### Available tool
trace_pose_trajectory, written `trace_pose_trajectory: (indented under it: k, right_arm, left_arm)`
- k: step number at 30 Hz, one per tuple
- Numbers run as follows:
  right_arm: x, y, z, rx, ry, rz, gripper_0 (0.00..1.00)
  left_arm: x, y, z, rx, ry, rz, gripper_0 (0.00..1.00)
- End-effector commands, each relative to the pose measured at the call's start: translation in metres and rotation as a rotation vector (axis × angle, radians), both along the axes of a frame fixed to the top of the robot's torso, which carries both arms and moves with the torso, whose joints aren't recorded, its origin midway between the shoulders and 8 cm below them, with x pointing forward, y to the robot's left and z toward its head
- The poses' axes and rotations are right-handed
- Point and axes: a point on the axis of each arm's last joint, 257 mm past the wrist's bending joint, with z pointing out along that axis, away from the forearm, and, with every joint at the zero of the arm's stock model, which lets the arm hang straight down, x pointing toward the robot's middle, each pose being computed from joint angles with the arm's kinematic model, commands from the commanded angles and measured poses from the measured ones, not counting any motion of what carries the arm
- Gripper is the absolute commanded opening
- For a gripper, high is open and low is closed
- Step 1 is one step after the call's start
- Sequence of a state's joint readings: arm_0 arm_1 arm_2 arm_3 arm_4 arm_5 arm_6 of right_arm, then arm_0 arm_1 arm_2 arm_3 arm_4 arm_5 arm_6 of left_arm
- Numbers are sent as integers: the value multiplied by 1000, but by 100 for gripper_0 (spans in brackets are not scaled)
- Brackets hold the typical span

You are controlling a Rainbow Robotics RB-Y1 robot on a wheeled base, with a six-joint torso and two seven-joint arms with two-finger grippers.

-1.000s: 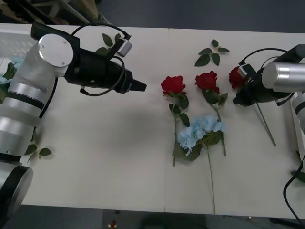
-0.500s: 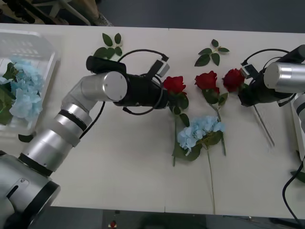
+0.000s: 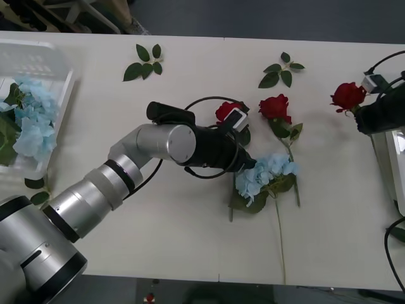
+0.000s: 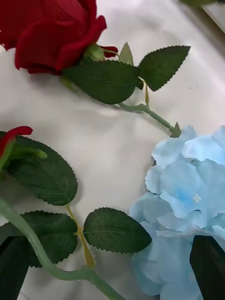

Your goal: Put the red flowers into the right box and the blue flowers into the left box

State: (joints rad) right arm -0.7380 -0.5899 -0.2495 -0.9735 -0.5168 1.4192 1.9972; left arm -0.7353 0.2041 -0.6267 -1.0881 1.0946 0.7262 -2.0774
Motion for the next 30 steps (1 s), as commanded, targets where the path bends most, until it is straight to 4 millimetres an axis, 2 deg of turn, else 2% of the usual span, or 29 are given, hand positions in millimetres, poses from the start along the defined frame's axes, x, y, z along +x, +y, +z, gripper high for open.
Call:
trace_pose_trajectory:
  k: [1,5,8,12,14,15,16,17,20,25,30]
  right_arm:
    - [-4,-49,60,0,-64,-70,0]
    - [-22,-80,84,-9,-51,-116,0]
    - [-43,-117,109,-46,-34,-170,0]
    - [-59,-149,131,-85,-34,-226,0]
    - [-66,-169,141,-119,-45,-263,0]
    - [-67,-174,142,-128,-50,-271,0]
    - [-69,-183,145,-145,-59,-287,0]
    - [-69,-192,147,-162,-74,-303,0]
    - [-68,-213,147,-211,-113,-336,0]
    - [-67,-240,143,-275,-169,-377,0]
    - [-76,-264,131,-335,-189,-421,0]
  left_arm:
    - [5,-20,26,-55,25,23,100]
    - [5,-16,18,-50,45,36,100]
    - [7,-12,13,-75,82,66,100]
    - [10,-8,9,-79,91,84,100]
    - [11,-8,9,-79,89,85,90]
    - [11,-8,10,-81,90,87,86]
    - [11,-8,10,-82,91,88,72]
    - [11,-7,9,-83,94,90,64]
    - [11,-6,8,-75,86,88,53]
    - [13,-4,7,-59,74,88,49]
    - [13,-4,6,-58,74,87,40]
